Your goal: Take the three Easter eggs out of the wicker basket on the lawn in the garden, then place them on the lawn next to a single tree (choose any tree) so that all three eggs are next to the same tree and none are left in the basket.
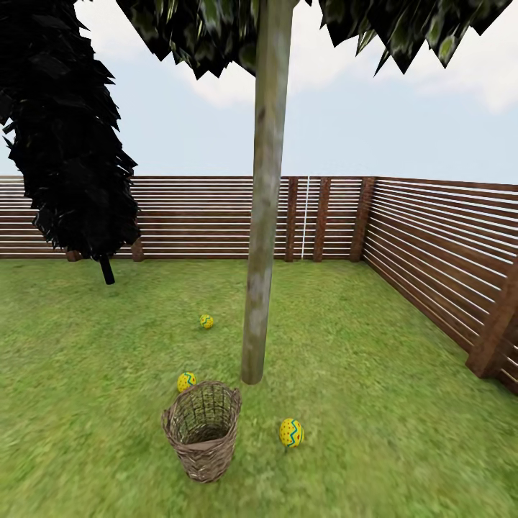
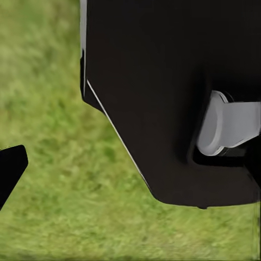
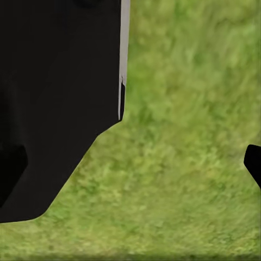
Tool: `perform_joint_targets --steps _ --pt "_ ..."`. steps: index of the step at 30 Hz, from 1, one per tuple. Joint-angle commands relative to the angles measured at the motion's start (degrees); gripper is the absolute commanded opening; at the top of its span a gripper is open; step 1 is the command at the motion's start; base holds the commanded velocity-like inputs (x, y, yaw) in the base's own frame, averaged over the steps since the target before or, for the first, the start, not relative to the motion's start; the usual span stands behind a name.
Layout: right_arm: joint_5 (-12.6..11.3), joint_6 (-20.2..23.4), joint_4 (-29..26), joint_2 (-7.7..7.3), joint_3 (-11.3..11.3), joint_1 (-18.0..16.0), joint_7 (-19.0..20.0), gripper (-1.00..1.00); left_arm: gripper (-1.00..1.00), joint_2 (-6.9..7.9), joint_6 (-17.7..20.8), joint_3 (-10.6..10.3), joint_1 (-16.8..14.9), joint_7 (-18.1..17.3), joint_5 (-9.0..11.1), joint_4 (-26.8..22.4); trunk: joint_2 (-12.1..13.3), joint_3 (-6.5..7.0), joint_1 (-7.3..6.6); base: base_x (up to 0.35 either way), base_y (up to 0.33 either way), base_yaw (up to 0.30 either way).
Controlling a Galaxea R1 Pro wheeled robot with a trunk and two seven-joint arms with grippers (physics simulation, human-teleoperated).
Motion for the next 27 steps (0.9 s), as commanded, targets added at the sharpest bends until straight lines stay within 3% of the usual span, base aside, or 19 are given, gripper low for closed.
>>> perform_joint_targets --steps 1,7,27 --pt "-0.2 0.02 0.11 0.01 0.46 -0.04 0.08 1.0 1.0 0.05 -0.23 0.57 0.0 -0.11 0.19 0.1 -0.02 0.0 0.02 0.0 0.0 0.0" --pt "-0.2 0.02 0.11 0.01 0.45 -0.03 0.08 1.0 1.0 0.07 -0.22 0.7 0.0 -0.17 1.47 0.1 -0.02 0.0 0.02 0.0 0.0 0.0" --pt "-0.2 0.02 0.11 0.01 0.45 -0.03 0.08 1.0 1.0 -0.08 -0.38 0.43 0.0 -0.26 1.38 0.01 -0.02 0.0 0.02 0.0 0.0 0.0"
